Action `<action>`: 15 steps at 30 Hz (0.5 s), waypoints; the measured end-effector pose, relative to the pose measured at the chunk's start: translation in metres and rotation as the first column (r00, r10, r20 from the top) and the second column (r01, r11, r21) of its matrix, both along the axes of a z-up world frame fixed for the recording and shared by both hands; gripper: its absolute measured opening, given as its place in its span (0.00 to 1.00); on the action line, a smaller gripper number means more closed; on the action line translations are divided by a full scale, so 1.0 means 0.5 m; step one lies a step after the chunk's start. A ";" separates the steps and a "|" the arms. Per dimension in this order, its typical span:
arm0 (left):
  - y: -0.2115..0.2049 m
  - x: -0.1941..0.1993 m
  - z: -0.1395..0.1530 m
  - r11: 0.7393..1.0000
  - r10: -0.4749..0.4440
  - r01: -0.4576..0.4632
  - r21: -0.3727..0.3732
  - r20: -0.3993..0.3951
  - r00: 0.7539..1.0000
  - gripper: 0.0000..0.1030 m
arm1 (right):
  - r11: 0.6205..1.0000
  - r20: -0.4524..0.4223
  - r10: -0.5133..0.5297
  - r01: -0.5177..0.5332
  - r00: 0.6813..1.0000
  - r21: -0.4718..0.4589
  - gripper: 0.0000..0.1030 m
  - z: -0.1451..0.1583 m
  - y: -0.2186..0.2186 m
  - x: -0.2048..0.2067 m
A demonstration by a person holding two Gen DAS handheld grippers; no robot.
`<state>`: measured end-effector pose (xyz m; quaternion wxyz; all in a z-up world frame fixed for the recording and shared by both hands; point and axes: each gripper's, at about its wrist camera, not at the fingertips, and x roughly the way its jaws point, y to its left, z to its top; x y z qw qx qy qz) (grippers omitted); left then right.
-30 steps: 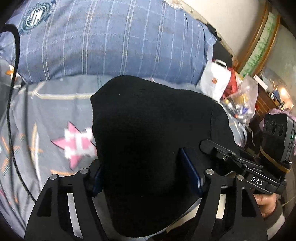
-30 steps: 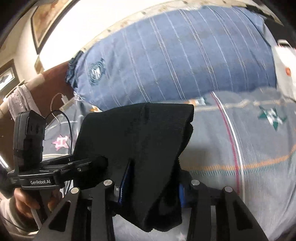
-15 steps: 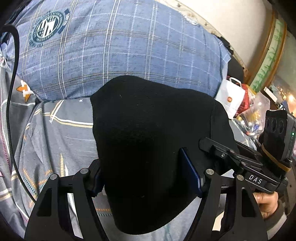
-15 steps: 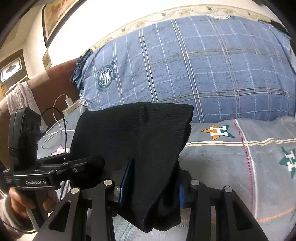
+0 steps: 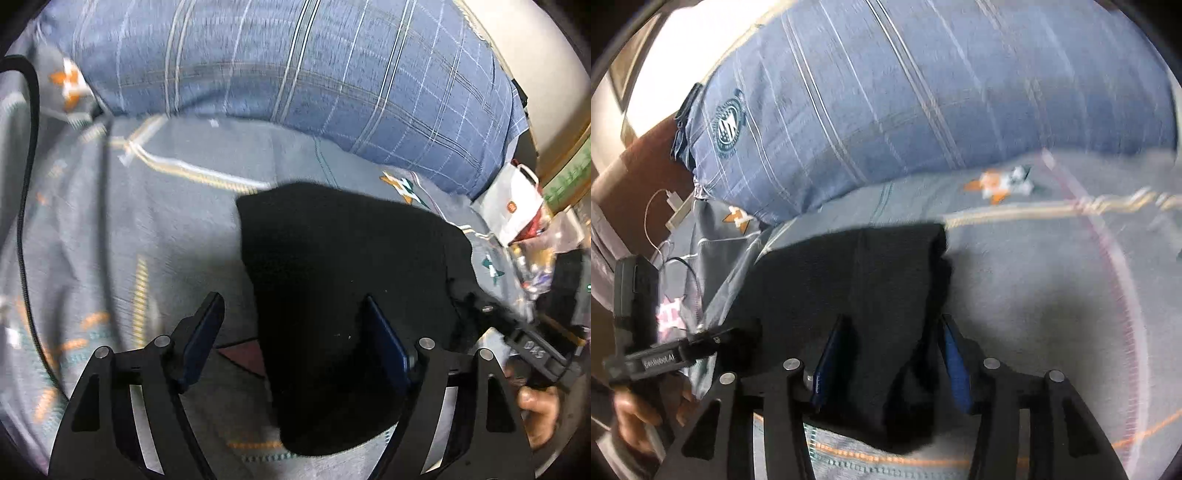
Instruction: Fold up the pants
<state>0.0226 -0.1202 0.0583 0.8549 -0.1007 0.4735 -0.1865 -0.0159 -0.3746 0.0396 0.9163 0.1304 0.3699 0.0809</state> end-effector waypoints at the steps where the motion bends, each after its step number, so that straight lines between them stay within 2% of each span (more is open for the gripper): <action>1: -0.002 -0.008 0.018 1.000 0.007 -0.008 0.023 0.033 0.999 0.77 | 0.999 0.024 -0.013 0.014 1.000 -0.040 0.47 0.016 0.002 -0.012; 3: -0.008 -0.013 0.042 0.999 0.007 -0.010 0.043 0.077 0.997 0.77 | 0.998 0.077 -0.007 0.012 0.997 -0.067 0.47 0.049 0.006 -0.029; 7: -0.046 -0.016 0.072 0.993 -0.006 -0.011 0.120 0.147 0.989 0.77 | 0.995 0.145 0.077 -0.066 0.986 -0.078 0.47 0.092 0.038 -0.043; 12: -0.084 0.003 0.058 0.986 -0.020 -0.008 0.168 0.159 0.987 0.77 | 0.983 0.137 0.136 -0.116 0.981 -0.143 0.47 0.075 0.077 -0.021; 15: -0.099 0.014 0.035 0.982 -0.022 -0.007 0.190 0.150 0.988 0.77 | 0.984 0.103 0.134 -0.120 0.986 -0.132 0.47 0.043 0.071 0.002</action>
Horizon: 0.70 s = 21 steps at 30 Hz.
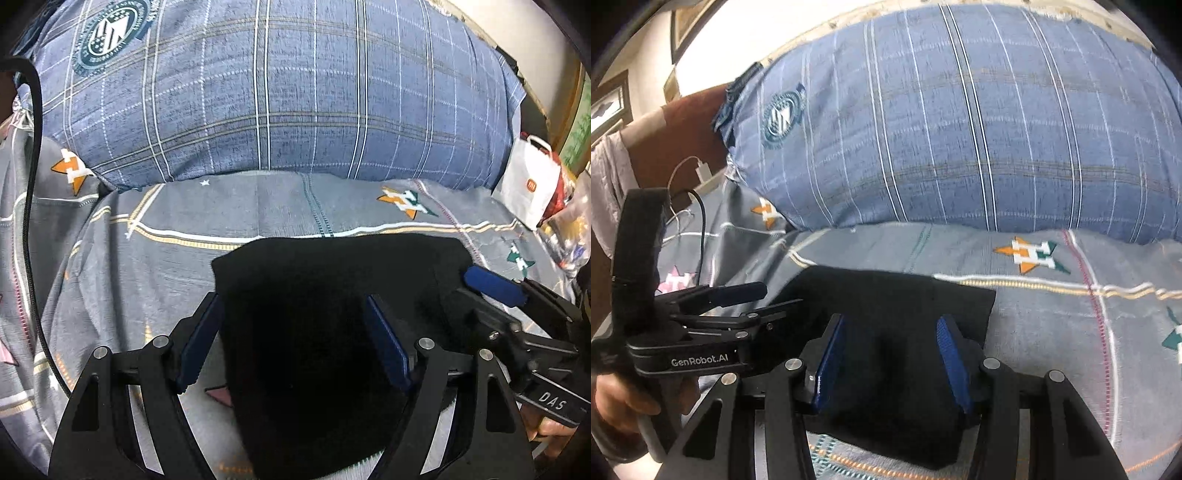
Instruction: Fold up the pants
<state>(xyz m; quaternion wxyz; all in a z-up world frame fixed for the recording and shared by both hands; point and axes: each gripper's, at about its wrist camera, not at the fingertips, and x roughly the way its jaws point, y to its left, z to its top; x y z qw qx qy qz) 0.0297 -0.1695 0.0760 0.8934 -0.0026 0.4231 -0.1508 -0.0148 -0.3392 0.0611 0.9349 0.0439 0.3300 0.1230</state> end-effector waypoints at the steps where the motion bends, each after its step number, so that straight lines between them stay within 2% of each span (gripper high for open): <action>1: -0.008 0.004 -0.005 1.000 0.003 -0.003 0.011 -0.002 1.000 0.77 | 1.000 -0.015 0.001 -0.001 1.000 0.000 0.47 -0.010 -0.003 0.006; 4: -0.020 0.012 -0.022 0.998 0.011 -0.012 0.066 0.019 1.000 0.78 | 1.000 -0.036 0.002 -0.003 0.999 -0.019 0.48 -0.040 -0.013 0.027; 5: -0.023 0.016 -0.027 0.997 0.011 -0.013 0.075 0.023 1.000 0.81 | 1.000 -0.046 0.005 -0.006 0.999 -0.018 0.48 -0.046 -0.016 0.034; 11: -0.021 0.023 -0.035 0.997 0.022 -0.024 0.073 0.025 0.999 0.84 | 1.000 -0.055 -0.004 0.003 0.998 -0.012 0.48 -0.059 -0.021 0.049; 15: -0.012 -0.002 -0.024 0.998 0.022 -0.023 0.060 0.008 1.000 0.84 | 0.998 -0.048 -0.021 0.018 0.999 -0.056 0.48 -0.033 -0.009 0.018; 21: 0.004 -0.063 -0.013 0.998 0.030 -0.031 0.062 0.032 0.999 0.83 | 0.993 -0.010 -0.021 0.020 1.000 -0.119 0.48 -0.012 0.013 -0.062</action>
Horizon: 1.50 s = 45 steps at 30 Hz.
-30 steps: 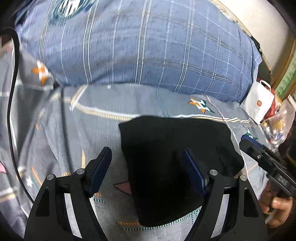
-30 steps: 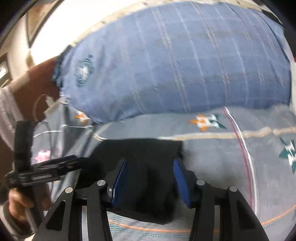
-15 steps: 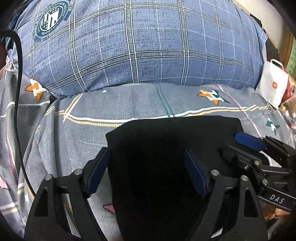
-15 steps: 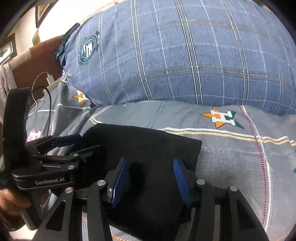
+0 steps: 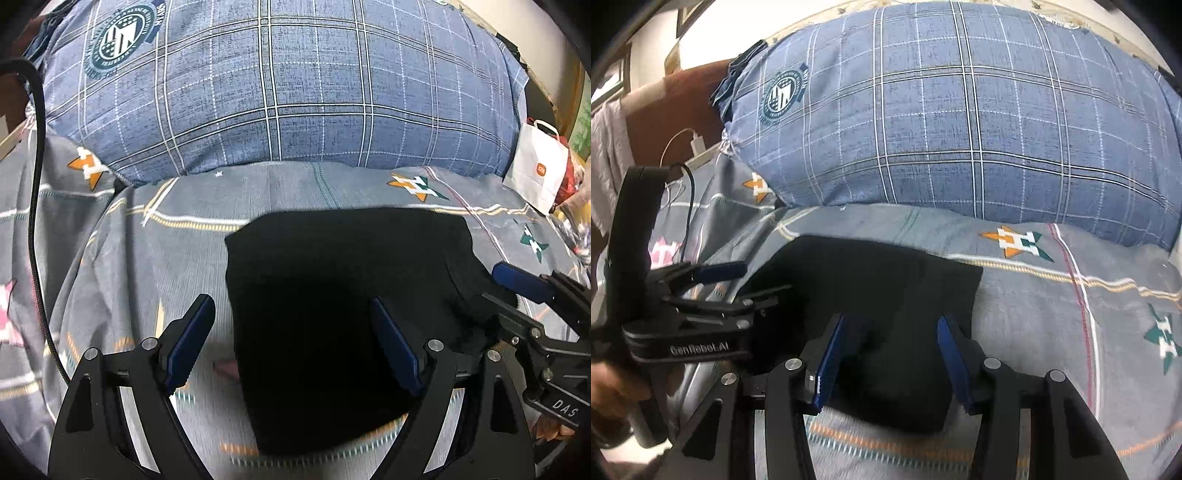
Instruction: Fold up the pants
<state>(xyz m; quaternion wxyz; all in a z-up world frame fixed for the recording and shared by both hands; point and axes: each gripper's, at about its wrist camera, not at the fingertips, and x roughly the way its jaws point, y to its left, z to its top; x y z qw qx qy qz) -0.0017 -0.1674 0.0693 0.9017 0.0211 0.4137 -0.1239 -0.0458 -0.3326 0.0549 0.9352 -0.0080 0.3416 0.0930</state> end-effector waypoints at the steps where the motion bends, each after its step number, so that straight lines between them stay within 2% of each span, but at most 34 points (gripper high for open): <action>1: 0.001 -0.009 -0.005 1.000 0.004 -0.004 -0.001 0.000 1.000 0.83 | 1.000 -0.001 -0.009 0.009 1.000 -0.004 0.48 -0.005 0.000 -0.010; 3: -0.001 -0.016 -0.020 1.000 0.008 -0.008 -0.001 -0.013 1.000 0.84 | 1.000 -0.009 -0.026 0.026 1.000 0.003 0.48 -0.025 -0.003 -0.021; 6: 0.001 -0.016 -0.035 0.999 0.025 -0.027 -0.046 -0.029 0.999 0.84 | 0.999 -0.022 -0.046 0.046 0.999 -0.017 0.50 -0.057 -0.001 -0.016; 10: 0.005 -0.027 -0.023 0.998 0.045 -0.045 -0.043 -0.011 0.999 0.84 | 0.998 -0.031 -0.053 0.052 0.998 -0.018 0.49 -0.032 0.002 -0.023; 15: 0.016 -0.049 0.004 0.997 0.066 -0.066 -0.031 0.018 0.998 0.83 | 0.995 0.023 -0.096 0.096 0.995 0.003 0.49 0.011 0.002 -0.052; 21: 0.029 -0.089 0.045 0.997 0.081 -0.081 -0.007 0.092 0.992 0.84 | 0.987 0.061 -0.158 0.156 0.986 0.036 0.49 0.042 0.016 -0.071; 25: 0.040 -0.116 0.070 0.996 0.092 -0.094 0.011 0.123 0.988 0.83 | 0.985 0.080 -0.175 0.174 0.981 0.016 0.50 0.056 0.035 -0.080; 30: 0.048 -0.146 0.096 0.994 0.102 -0.107 0.019 0.163 0.981 0.84 | 0.983 0.088 -0.184 0.180 0.979 0.046 0.52 0.067 0.044 -0.102; 34: 0.054 -0.166 0.110 0.992 0.121 -0.126 0.017 0.185 0.975 0.84 | 0.983 0.090 -0.181 0.178 0.979 0.034 0.53 0.072 0.056 -0.118; 38: 0.048 -0.187 0.120 0.986 0.124 -0.145 0.081 0.227 0.966 0.84 | 0.983 0.097 -0.181 0.178 0.979 0.046 0.53 0.077 0.060 -0.135; 41: 0.051 -0.199 0.126 0.991 0.094 -0.113 0.068 0.235 0.968 0.84 | 0.983 0.097 -0.184 0.180 0.978 0.044 0.53 0.080 0.062 -0.140; 45: 0.060 -0.206 0.129 0.993 0.102 -0.113 0.039 0.224 0.969 0.84 | 0.982 0.102 -0.187 0.184 0.977 0.044 0.54 0.084 0.064 -0.146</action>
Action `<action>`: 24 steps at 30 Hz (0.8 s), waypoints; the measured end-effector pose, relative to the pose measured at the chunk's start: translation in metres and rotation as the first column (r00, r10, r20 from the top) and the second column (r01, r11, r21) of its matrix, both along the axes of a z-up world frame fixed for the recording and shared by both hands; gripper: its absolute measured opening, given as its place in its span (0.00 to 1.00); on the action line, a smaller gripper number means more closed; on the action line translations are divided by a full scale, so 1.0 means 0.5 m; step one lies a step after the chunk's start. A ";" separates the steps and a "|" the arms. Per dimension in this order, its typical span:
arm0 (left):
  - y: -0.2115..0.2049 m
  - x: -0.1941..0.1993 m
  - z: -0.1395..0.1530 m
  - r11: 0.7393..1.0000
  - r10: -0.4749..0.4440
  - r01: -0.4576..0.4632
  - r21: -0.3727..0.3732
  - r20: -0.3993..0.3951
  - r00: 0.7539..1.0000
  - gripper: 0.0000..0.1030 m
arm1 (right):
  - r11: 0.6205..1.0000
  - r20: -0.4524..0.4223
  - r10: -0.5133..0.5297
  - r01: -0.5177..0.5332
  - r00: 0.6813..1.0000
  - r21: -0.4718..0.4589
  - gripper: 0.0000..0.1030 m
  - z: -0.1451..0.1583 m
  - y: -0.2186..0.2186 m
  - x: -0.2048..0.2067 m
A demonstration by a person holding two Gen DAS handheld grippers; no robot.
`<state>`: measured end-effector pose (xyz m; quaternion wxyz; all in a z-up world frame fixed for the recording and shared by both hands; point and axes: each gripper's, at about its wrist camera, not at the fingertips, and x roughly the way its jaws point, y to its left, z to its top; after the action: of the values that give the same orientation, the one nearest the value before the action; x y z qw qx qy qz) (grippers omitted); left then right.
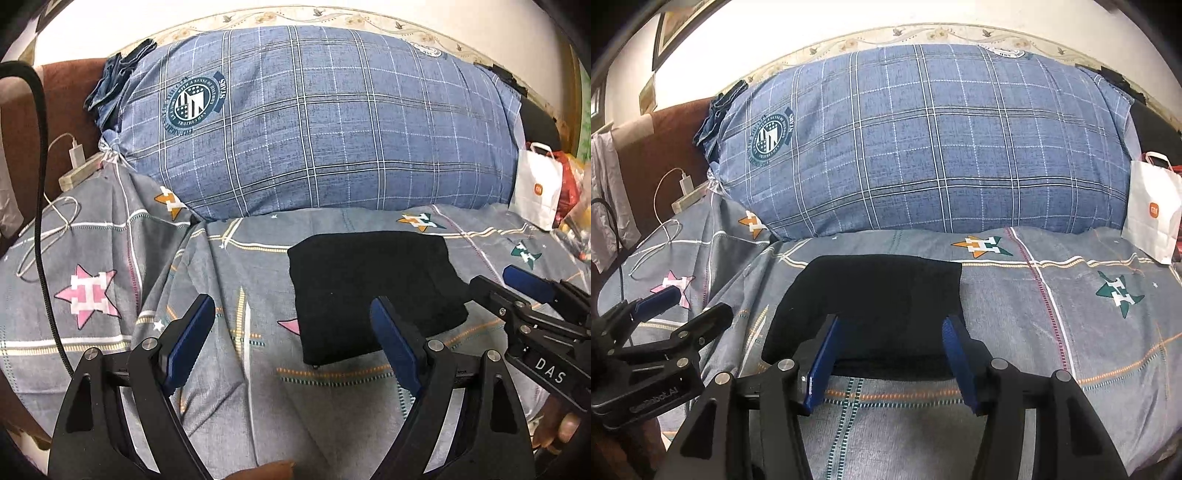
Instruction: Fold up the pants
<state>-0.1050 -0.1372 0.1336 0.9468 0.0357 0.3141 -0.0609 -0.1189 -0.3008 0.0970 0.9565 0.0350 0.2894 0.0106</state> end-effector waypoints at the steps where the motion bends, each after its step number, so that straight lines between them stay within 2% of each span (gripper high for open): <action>1: 0.002 -0.001 0.000 1.000 0.000 0.000 -0.006 -0.002 1.000 0.84 | 1.000 0.002 -0.001 0.001 1.000 -0.001 0.54 0.000 0.002 -0.002; 13: 0.001 -0.015 -0.003 1.000 0.003 -0.003 0.001 0.009 1.000 0.84 | 1.000 0.003 0.005 -0.005 1.000 -0.009 0.54 -0.006 0.010 -0.011; 24: -0.003 -0.007 -0.016 1.000 0.007 -0.007 0.001 -0.012 1.000 0.84 | 1.000 -0.010 0.000 0.000 1.000 -0.002 0.55 -0.016 0.022 -0.010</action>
<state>-0.1083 -0.1385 0.1255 0.9451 0.0350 0.3198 -0.0578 -0.1240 -0.2899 0.0892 0.9550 0.0340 0.2943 0.0101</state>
